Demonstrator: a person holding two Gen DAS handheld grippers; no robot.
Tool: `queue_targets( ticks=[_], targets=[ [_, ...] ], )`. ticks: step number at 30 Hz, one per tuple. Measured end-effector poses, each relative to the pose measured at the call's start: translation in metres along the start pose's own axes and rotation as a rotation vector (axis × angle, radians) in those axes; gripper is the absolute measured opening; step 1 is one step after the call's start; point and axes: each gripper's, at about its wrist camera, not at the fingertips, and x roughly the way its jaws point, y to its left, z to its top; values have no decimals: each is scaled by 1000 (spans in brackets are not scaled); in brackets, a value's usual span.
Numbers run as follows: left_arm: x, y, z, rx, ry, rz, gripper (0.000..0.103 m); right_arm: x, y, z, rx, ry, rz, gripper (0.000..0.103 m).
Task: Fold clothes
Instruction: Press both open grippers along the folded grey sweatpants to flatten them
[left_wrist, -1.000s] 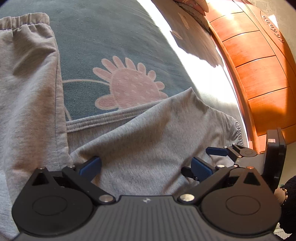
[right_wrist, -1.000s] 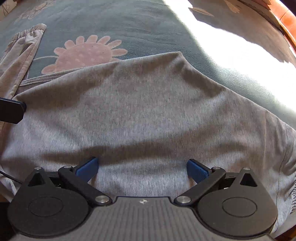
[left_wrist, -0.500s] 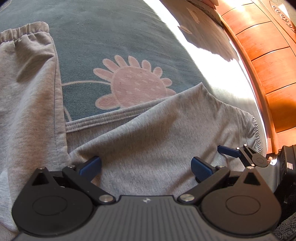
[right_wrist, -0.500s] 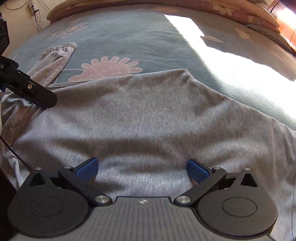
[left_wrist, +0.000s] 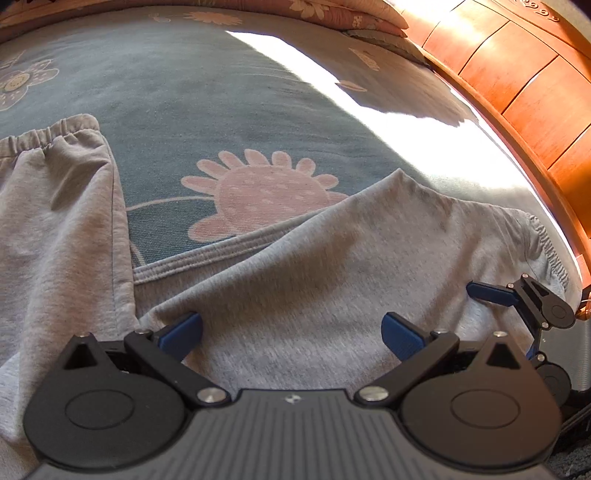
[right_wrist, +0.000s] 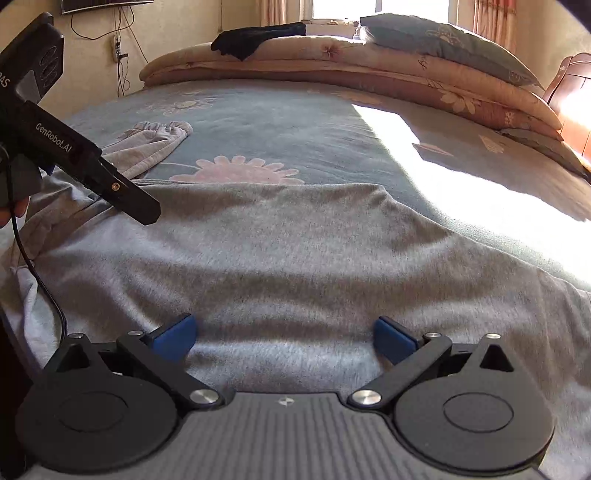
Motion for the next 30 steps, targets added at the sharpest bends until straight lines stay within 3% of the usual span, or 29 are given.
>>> queue_targets(
  ticks=[2, 5, 7, 9, 14, 19, 21, 25, 28, 30],
  targets=[
    [-18, -14, -7, 76, -88, 67, 102, -12, -4, -1, 35, -29, -14, 103],
    [-57, -28, -17, 38, -176, 160, 102, -51, -15, 0, 167, -92, -99, 103],
    [-83, -38, -24, 47, -226, 165, 102, -87, -29, -4, 253, -133, -129, 103],
    [-100, -42, -27, 26, -259, 150, 102, -94, -38, -9, 294, -138, -167, 103],
    [-81, -65, -23, -18, -220, 34, 102, -88, -53, -21, 364, -122, -270, 103],
    [-30, -117, -38, 86, -182, -70, 102, -82, -69, -34, 434, -106, -374, 103],
    [-13, -127, -48, 110, -157, -62, 102, -76, -68, -41, 437, -93, -424, 103],
    [10, -133, -73, 120, -89, -32, 102, -57, -37, -67, 318, -65, -510, 103],
    [8, -145, -89, 214, -116, 23, 102, -62, -29, -80, 284, -121, -523, 103],
    [4, -152, -93, 235, -121, 50, 102, -73, -31, -83, 284, -166, -479, 103]
  ],
)
